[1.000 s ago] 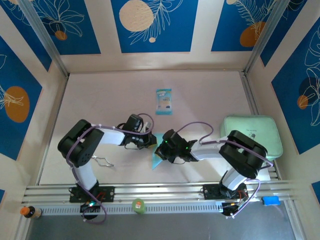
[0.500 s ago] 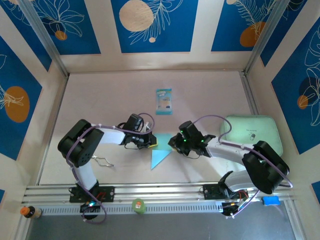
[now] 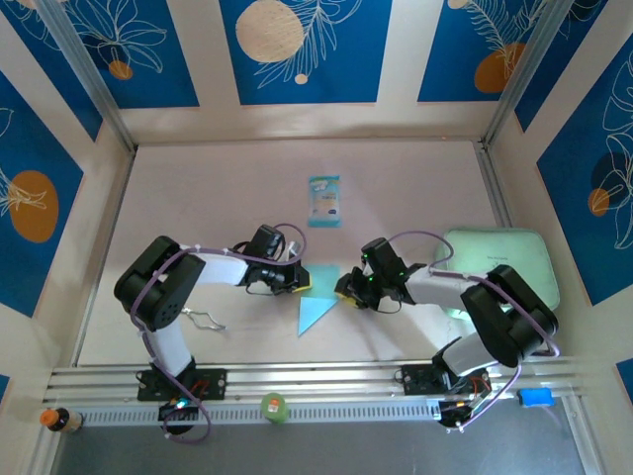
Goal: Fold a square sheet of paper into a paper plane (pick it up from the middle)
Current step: Fold the wing for the fifth time at the center of the table.
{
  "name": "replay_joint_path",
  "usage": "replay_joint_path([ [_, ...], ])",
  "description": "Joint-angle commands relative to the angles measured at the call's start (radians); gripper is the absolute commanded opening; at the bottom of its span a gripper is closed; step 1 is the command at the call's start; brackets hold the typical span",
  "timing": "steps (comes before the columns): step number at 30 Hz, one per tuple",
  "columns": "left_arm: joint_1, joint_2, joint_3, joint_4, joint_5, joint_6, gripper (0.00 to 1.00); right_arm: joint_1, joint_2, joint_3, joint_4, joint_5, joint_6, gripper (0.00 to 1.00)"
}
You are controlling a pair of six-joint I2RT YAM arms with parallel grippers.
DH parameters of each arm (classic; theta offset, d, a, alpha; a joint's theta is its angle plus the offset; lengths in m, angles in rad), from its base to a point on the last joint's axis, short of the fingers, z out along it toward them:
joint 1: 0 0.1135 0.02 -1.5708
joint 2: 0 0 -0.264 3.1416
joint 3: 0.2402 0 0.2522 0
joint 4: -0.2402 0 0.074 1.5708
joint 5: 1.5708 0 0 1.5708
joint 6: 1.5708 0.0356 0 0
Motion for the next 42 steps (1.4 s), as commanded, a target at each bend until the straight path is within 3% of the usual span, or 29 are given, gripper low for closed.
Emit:
replay_joint_path([
  [1, -0.011, 0.012, 0.000, -0.055, -0.016, 0.008, 0.07, 0.001, 0.014, 0.017, 0.033, -0.057, -0.021, 0.30],
  [14, -0.010, 0.007, -0.023, -0.019, -0.009, 0.001, 0.07, -0.010, 0.010, 0.019, 0.104, -0.102, -0.066, 0.28],
  [42, -0.010, -0.002, -0.039, 0.036, 0.011, -0.018, 0.07, -0.101, 0.150, 0.031, 0.243, -0.278, -0.182, 0.27],
])
